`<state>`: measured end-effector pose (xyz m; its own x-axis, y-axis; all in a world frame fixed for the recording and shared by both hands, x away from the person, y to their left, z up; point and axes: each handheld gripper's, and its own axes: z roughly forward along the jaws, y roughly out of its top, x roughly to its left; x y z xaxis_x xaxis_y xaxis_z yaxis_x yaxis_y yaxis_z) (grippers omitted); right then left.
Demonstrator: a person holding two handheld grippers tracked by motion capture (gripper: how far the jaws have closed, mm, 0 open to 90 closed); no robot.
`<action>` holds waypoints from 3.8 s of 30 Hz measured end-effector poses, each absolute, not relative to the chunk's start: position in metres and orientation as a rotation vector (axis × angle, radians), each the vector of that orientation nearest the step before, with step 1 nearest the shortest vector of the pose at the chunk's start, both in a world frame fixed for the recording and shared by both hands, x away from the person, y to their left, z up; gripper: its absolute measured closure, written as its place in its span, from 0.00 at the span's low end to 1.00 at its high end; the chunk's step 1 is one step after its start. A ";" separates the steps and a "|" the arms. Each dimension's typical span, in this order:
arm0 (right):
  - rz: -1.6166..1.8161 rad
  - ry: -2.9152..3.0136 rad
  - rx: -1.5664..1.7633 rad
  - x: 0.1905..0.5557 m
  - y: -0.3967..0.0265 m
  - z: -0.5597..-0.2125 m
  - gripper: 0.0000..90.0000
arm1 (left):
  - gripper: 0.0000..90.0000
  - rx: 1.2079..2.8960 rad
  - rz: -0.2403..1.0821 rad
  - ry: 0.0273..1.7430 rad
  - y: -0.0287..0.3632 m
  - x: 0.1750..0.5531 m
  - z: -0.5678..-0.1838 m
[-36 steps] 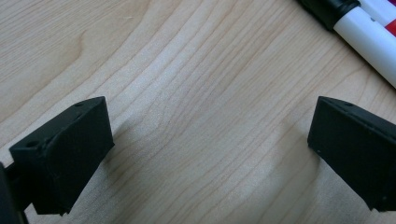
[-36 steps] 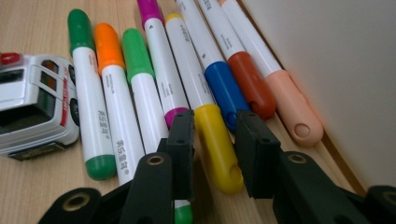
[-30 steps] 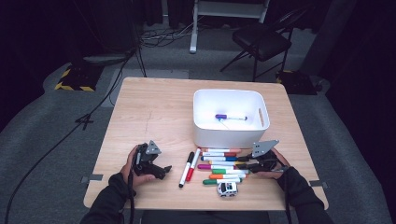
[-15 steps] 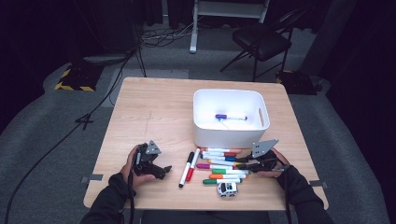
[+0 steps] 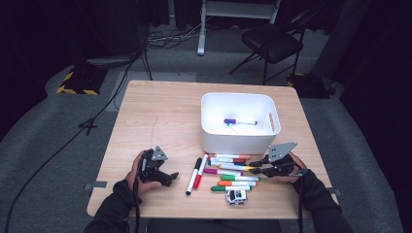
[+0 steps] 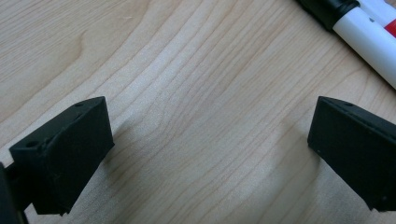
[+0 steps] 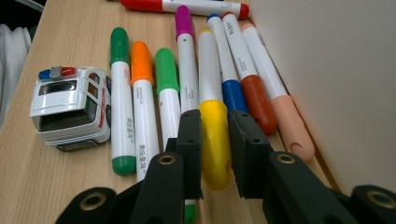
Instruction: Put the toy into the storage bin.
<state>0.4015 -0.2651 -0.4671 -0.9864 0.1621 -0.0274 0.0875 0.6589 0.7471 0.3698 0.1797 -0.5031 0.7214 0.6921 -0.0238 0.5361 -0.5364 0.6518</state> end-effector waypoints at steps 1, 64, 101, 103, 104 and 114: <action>1.237 2.774 0.217 0.401 -0.266 -0.465 0.84 | 0.00 2.275 0.315 0.927 0.180 0.370 -0.503; 1.280 2.537 0.180 0.447 -0.267 -0.325 0.84 | 0.00 2.275 0.320 0.927 0.180 0.370 -0.503; 0.959 2.679 0.394 0.477 -0.274 -0.351 0.76 | 0.00 2.275 0.315 0.926 0.180 0.370 -0.503; 0.983 2.666 0.393 0.474 -0.276 -0.350 0.75 | 0.00 2.274 0.314 0.927 0.180 0.370 -0.503; 1.000 2.650 0.383 0.472 -0.278 -0.349 0.74 | 0.00 2.274 0.312 0.927 0.180 0.370 -0.503; 1.210 2.531 0.346 0.441 -0.292 -0.342 0.72 | 0.00 2.274 0.313 0.926 0.180 0.370 -0.503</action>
